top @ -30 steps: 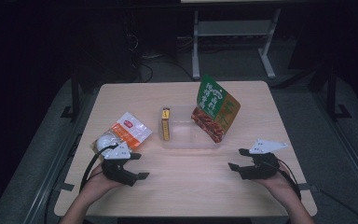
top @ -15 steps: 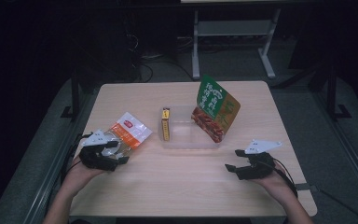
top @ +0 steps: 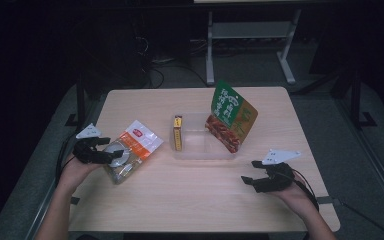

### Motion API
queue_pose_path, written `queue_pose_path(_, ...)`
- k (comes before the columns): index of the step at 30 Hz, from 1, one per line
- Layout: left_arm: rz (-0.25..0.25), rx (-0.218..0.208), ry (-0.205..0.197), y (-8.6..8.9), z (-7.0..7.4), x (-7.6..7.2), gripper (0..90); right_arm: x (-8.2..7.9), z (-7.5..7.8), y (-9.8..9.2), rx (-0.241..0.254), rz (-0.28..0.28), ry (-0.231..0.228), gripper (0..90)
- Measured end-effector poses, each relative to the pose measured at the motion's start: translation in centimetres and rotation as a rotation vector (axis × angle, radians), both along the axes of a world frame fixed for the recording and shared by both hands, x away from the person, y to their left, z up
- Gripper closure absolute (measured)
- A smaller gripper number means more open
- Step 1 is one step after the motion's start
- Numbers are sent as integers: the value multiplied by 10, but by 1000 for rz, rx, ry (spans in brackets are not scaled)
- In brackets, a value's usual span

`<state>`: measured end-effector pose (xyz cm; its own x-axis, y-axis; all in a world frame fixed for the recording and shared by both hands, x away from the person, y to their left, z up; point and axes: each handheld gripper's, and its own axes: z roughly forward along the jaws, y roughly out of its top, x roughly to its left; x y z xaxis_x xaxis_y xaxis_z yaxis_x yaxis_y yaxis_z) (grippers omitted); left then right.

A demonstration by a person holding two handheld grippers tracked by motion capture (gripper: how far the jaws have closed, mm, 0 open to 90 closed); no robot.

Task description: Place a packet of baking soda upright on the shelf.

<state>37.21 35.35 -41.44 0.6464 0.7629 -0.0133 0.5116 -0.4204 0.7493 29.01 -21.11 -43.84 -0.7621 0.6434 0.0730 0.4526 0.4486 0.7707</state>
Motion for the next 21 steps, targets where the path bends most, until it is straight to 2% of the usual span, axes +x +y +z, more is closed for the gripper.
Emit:
queue_pose_path(2,9,13,8,3,-5,7,192,0,-1,-1,-2,3,-2,304)
queue_pose_path(5,14,-7,20,5,-12,15,192,0,-2,-1,-8,2,2,306)
queue_pose_path(7,10,-13,44,6,-17,19,195,1,-2,-2,-5,-1,1,306)
queue_pose_path(9,11,-1,69,6,-23,22,202,0,-2,-3,-3,-3,1,307)
queue_pose_path(11,11,-11,90,6,-28,24,210,1,-2,-3,-3,-2,2,309)
queue_pose_path(13,-5,8,103,6,-30,26,213,1,-3,-3,-9,0,3,309)
queue_pose_path(15,-9,6,114,6,-33,26,224,1,-3,-3,-10,0,3,310)
queue_pose_path(16,0,-13,121,5,-34,26,230,0,-3,-3,-9,-3,7,310)
queue_pose_path(20,-2,-36,124,9,-36,25,255,0,-3,-3,-9,-4,6,311)
queue_pose_path(21,4,-58,133,10,-37,25,278,0,-3,-4,-10,-4,6,312)
